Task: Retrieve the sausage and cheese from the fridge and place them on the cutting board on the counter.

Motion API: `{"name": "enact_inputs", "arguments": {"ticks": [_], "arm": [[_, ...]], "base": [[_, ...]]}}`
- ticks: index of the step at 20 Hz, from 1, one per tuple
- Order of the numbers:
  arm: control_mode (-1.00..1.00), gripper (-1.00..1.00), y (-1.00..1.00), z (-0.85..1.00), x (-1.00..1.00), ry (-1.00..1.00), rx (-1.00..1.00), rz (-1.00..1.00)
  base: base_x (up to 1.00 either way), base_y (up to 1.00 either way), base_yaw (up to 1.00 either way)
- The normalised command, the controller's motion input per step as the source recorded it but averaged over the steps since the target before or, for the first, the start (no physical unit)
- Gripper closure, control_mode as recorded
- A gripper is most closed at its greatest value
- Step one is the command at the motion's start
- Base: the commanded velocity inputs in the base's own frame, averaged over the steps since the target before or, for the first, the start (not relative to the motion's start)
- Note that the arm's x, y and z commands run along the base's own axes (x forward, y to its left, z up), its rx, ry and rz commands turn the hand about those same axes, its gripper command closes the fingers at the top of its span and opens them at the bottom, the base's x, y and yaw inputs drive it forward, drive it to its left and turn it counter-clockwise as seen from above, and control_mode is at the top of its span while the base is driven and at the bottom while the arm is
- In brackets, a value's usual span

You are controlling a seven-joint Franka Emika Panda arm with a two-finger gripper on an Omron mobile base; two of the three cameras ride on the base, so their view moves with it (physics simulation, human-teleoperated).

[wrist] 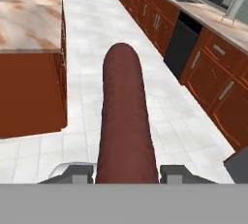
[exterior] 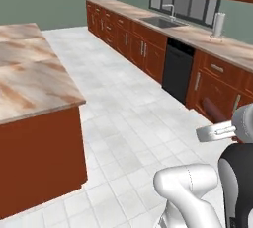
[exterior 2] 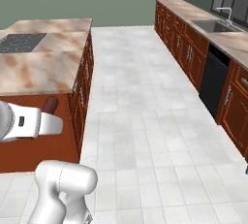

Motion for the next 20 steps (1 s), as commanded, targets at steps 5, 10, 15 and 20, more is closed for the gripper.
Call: {"name": "enact_inputs", "arguments": {"ticks": [5,10,15,20], "arm": [[1.0,1.0,0.0,0.0,0.0,0.0,0.0,0.0],[1.0,1.0,0.0,0.0,0.0,0.0,0.0,0.0],[1.0,1.0,0.0,0.0,0.0,0.0,0.0,0.0],[1.0,1.0,0.0,0.0,0.0,0.0,0.0,0.0]], "base": [[-0.34,0.16,0.45],[-0.22,0.21,0.47],[0.0,0.38,0.61],[0.06,0.37,0.64]]}}
